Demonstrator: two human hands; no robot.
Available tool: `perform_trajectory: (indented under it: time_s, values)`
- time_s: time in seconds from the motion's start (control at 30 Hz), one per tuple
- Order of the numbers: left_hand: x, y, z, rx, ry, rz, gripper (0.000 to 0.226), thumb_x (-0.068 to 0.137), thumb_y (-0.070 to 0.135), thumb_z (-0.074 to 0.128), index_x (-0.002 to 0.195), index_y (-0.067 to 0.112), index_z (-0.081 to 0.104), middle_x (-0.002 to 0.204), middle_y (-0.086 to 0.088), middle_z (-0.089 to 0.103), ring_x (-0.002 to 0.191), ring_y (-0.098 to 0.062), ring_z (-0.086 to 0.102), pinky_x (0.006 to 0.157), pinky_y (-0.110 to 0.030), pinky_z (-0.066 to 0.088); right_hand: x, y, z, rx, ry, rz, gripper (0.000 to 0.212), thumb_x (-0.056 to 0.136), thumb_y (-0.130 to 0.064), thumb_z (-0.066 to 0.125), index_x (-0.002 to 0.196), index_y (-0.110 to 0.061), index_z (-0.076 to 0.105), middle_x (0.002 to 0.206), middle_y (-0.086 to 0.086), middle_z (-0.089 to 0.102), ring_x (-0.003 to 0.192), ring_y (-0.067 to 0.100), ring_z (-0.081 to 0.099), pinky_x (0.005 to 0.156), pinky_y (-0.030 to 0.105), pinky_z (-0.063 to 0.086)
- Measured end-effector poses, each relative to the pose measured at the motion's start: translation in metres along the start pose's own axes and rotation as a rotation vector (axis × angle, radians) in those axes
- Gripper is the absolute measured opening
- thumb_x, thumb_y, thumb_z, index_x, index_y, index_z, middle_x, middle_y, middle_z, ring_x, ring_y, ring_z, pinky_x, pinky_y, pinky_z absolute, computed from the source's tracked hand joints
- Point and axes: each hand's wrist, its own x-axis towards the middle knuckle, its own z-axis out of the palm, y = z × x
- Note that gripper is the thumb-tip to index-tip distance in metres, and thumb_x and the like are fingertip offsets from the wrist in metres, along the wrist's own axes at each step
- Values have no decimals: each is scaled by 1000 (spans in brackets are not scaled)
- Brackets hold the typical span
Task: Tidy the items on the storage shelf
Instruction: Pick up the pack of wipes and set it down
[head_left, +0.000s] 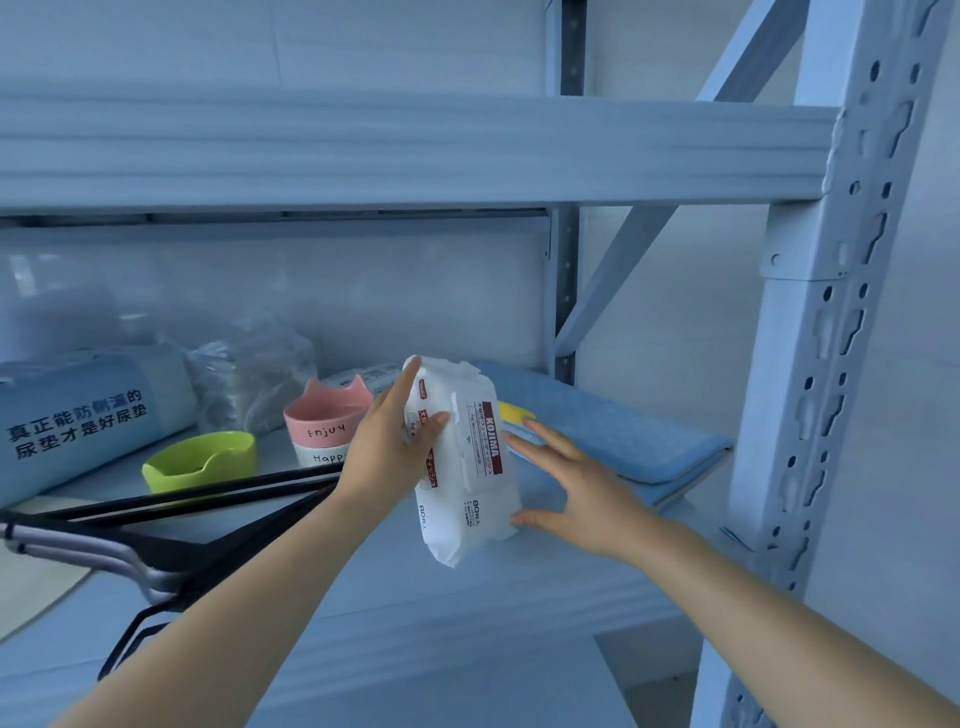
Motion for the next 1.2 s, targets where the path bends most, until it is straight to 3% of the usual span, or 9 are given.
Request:
perform_trajectory:
  time_s: [0.17, 0.3, 0.43, 0.57, 0.63, 0.7, 0.77, 0.83, 1.2]
  values:
    - [-1, -14, -4, -31, -82, -113, 85, 73, 42, 75, 142, 38, 26, 129, 10, 53, 109, -16, 58, 91, -37, 50, 6, 4, 21, 75, -69, 30, 84, 77, -49, 69, 133, -64, 9, 155, -16, 12, 141, 0, 13, 108, 20, 23]
    - [2, -22, -7, -208, -139, -175, 55, 74, 29, 76, 104, 65, 46, 106, 19, 63, 92, -13, 67, 81, -41, 56, 7, 2, 27, 163, -81, 33, 77, 80, -45, 68, 131, -64, 14, 144, -31, 24, 134, -7, 24, 103, 19, 34]
    - [4, -32, -7, -328, -262, -259, 37, 81, 21, 71, 109, 42, 58, 101, 9, 69, 91, -17, 70, 77, -46, 58, -2, -1, 25, 145, -79, 25, 68, 78, -52, 66, 128, -65, 22, 140, -30, 24, 126, -14, 23, 107, 19, 32]
    - [-2, -30, 4, -331, -422, -284, 27, 90, 22, 58, 116, 30, 55, 100, 4, 70, 84, -5, 68, 66, -26, 57, -15, -2, 19, 168, -70, 56, 67, 62, -76, 55, 125, -64, 36, 149, -26, 16, 128, -20, 17, 103, 6, 24]
    - [-8, -28, 13, -245, -440, -291, 32, 92, 24, 55, 124, 26, 53, 116, -10, 64, 93, -12, 65, 79, -34, 57, -18, -2, 18, 182, -74, 79, 72, 61, -78, 54, 129, -56, 41, 150, -23, 18, 128, -21, 14, 98, 1, 26]
    - [-13, -25, 22, -9, -436, -187, 38, 93, 24, 55, 131, 24, 53, 138, -16, 47, 120, -19, 53, 101, -26, 41, -19, -3, 18, 199, -88, 108, 68, 66, -74, 58, 129, -52, 45, 152, -18, 23, 130, -17, 17, 100, 10, 32]
    - [-20, -19, 27, 194, -454, -21, 37, 96, 27, 49, 132, 28, 52, 151, -9, 32, 138, -15, 31, 102, -12, 21, -20, -2, 18, 212, -89, 121, 63, 70, -69, 61, 129, -50, 46, 152, -16, 25, 132, -15, 20, 103, 15, 31]
    - [-24, -17, 29, 300, -468, 71, 38, 98, 29, 41, 136, 30, 46, 155, -6, 23, 143, -17, 21, 106, -13, 11, -20, -3, 18, 226, -86, 124, 63, 70, -68, 61, 129, -50, 46, 152, -16, 26, 134, -12, 20, 105, 16, 28]
    - [-35, -23, 10, 336, -400, 212, 34, 97, 23, 47, 130, 27, 55, 141, 5, 47, 133, -8, 38, 100, -3, 16, -19, -18, 30, 265, -82, 112, 59, 77, -59, 62, 132, -44, 45, 152, -12, 27, 137, -5, 24, 109, 25, 32]
